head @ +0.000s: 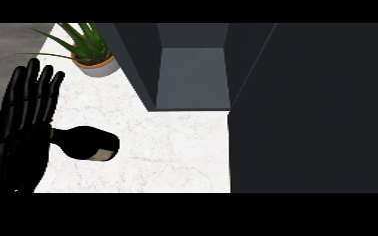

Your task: Pick up the wine, place it into the cabinet and close the cabinet

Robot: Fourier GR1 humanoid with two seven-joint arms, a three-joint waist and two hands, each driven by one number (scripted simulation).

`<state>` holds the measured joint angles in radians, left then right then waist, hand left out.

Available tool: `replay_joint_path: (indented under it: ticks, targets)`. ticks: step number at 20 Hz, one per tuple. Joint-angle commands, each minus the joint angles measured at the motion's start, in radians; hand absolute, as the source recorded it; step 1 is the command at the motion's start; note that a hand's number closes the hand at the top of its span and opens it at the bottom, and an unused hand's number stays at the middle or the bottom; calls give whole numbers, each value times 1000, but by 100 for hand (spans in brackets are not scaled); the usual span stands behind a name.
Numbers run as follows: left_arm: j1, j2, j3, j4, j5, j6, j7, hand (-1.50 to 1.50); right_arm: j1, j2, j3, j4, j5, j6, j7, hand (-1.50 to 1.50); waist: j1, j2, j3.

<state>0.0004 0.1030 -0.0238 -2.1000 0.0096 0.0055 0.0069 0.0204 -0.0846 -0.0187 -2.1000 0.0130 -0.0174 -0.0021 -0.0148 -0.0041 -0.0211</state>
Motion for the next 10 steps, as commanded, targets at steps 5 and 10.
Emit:
replay_joint_path:
  ticks: [5, 10]
  targets:
    - [136, 115, 12, -73, 384, -370, -136, -150, 100, 2, 51, -129, -32, 42, 33, -150, 16, -7, 17]
    - [311, 147, -82, -34, 684, -546, -48, -150, 150, -13, 167, -117, -91, 140, 86, -150, 31, -3, 17]
